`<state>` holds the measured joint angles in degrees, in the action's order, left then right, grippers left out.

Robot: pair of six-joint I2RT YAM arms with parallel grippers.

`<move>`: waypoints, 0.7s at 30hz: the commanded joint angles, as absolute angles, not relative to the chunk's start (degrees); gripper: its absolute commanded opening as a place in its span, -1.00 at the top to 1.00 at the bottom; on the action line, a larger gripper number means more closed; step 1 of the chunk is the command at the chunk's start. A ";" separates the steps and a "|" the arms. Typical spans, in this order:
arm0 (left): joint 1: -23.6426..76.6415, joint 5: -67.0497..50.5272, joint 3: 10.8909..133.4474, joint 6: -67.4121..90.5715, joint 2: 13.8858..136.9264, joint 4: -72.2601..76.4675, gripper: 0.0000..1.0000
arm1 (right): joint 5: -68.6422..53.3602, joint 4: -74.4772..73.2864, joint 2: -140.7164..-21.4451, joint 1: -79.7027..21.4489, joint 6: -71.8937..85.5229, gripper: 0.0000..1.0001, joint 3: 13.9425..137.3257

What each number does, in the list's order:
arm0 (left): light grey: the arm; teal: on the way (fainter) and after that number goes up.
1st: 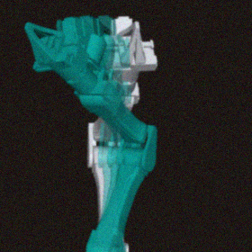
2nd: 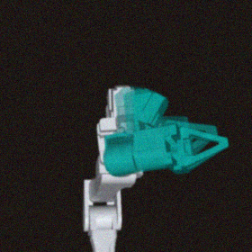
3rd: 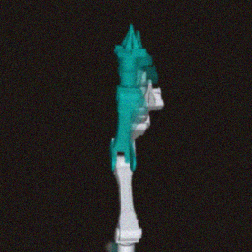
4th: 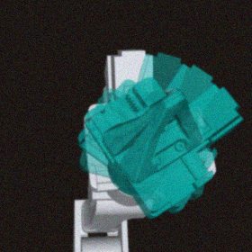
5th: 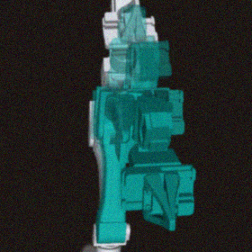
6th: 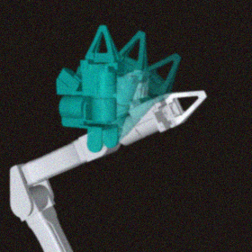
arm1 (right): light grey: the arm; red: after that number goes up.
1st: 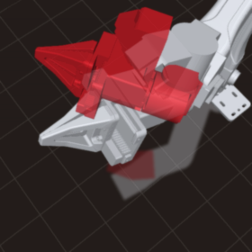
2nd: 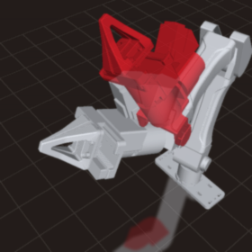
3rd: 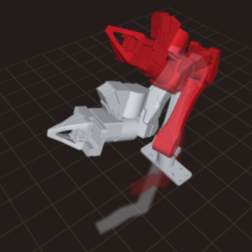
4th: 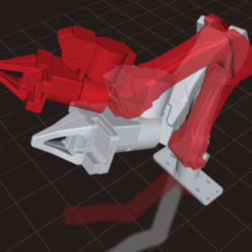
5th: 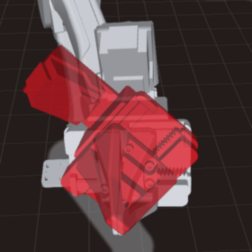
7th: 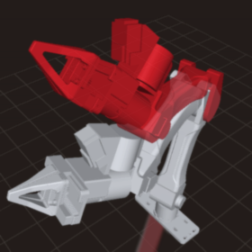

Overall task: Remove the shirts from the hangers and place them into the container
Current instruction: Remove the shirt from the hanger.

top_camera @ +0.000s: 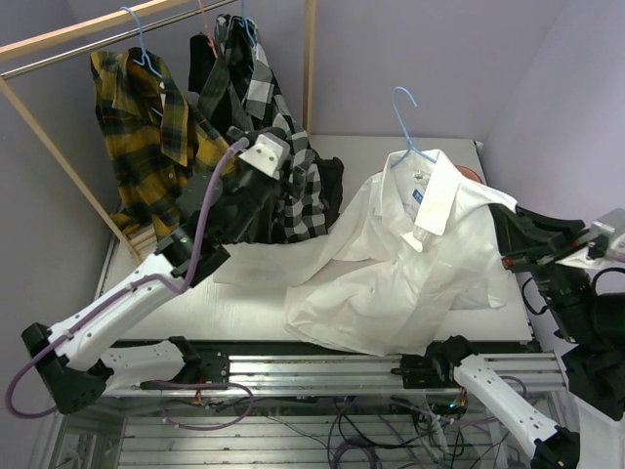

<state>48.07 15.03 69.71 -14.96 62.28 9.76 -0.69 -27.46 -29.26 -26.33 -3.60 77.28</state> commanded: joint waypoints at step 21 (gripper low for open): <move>59.20 8.20 67.90 -23.36 75.27 36.80 -0.99 | -7.69 -22.79 -31.20 -27.33 2.98 1.00 89.06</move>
